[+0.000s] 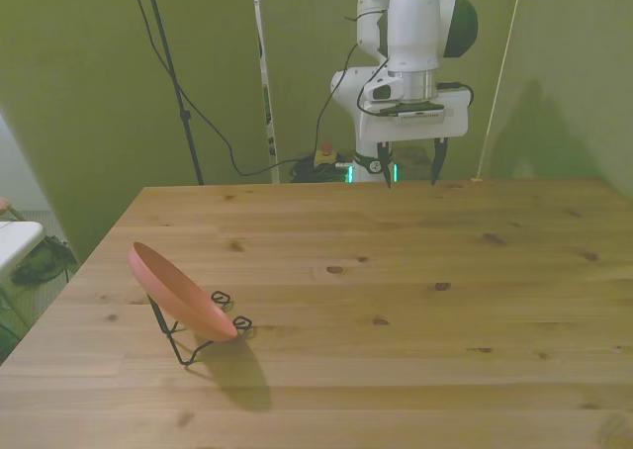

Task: Unload the plate

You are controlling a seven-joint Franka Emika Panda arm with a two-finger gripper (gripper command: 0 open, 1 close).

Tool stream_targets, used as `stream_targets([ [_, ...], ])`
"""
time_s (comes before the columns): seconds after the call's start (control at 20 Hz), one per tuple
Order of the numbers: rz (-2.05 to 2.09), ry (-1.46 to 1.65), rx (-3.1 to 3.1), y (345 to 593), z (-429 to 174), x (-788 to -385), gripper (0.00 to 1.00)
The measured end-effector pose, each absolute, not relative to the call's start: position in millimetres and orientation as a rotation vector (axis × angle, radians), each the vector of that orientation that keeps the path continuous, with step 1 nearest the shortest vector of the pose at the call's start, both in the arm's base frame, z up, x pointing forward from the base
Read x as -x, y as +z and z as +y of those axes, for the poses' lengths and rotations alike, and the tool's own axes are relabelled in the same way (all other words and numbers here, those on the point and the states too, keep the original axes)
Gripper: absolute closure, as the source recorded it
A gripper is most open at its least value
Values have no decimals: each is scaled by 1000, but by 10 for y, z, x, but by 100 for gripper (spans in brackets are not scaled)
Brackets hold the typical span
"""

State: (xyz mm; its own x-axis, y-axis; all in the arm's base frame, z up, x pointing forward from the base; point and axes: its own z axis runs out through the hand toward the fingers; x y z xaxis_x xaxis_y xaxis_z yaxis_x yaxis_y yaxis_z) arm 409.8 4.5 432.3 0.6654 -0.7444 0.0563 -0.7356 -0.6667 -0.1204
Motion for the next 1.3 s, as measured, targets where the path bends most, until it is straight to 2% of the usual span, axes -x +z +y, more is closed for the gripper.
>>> stream_targets([
  [0.2,1260,-182,2788,4382,-122,-4110,0],
  [0.55,1489,-388,2714,5090,-1377,-4175,0],
  [0.75,1569,-456,2683,5412,-2051,-4384,0],
  [1.05,1637,-491,2699,5544,-2901,-5008,0],
  [1.1,1614,-481,2715,5570,-2965,-5107,0],
  [1.15,1561,-474,2744,5731,-2973,-5243,0],
  [1.3,1542,-478,2775,5695,-3008,-5307,0],
])
